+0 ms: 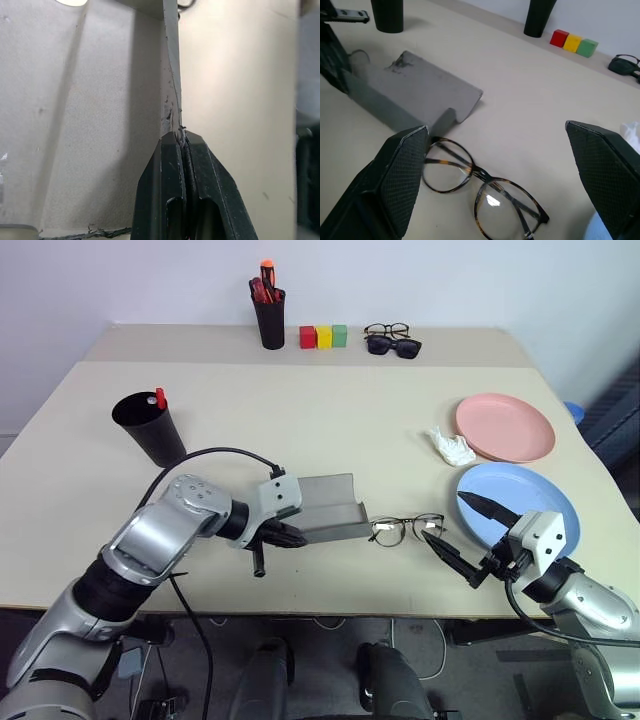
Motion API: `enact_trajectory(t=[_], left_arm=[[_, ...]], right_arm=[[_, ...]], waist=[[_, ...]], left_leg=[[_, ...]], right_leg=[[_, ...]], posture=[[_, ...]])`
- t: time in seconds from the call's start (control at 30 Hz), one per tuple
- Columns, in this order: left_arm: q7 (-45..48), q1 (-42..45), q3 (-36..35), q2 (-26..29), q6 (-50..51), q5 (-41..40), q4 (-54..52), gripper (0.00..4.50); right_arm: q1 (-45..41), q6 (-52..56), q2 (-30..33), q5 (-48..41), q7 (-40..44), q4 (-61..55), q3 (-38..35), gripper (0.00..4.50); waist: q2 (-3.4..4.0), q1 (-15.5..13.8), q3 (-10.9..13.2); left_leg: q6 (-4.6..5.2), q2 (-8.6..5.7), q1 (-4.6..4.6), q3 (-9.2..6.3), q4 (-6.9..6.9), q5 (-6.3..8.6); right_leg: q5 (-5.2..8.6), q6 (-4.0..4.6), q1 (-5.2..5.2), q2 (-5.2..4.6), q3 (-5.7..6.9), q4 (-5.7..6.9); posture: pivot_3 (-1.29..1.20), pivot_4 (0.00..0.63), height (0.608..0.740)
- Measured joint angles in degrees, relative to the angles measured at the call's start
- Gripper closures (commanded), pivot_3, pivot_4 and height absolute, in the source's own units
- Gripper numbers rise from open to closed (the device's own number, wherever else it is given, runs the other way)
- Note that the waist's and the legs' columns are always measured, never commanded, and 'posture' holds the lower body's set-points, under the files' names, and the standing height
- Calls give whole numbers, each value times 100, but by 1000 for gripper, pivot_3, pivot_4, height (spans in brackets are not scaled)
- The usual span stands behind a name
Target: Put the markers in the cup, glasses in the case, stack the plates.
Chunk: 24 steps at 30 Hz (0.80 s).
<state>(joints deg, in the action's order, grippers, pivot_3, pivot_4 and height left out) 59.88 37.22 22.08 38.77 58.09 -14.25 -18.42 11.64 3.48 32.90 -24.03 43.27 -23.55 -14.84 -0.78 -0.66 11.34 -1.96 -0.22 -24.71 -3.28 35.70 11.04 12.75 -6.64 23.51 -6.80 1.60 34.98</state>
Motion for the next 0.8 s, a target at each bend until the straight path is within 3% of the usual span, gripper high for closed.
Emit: enact_trajectory(t=[0.43,0.63,0.8], left_arm=[[-660,670,422,-1002,-120,136,902,4471],[-508,665,322,-601,-518,119,940,4471],[13,104,1,115,-1474,92,815,4471]], right_arm=[[-173,81,0,8,-81,2,5,0],[-190,180,0,9,-140,1,8,0],[-331,226,0,8,-154,-7,42,0]], waist=[[-1,0,0],[0,13,0],[2,34,-1]], left_leg=[[0,-3,1,-1,4,0],[0,-2,5,-1,3,0],[0,-1,9,1,-4,0]], right_leg=[[-2,3,-3,0,0,3],[-4,6,-3,0,-1,8],[-9,15,-2,0,-3,6]], posture=[[0,150,740],[0,150,740],[0,150,740]])
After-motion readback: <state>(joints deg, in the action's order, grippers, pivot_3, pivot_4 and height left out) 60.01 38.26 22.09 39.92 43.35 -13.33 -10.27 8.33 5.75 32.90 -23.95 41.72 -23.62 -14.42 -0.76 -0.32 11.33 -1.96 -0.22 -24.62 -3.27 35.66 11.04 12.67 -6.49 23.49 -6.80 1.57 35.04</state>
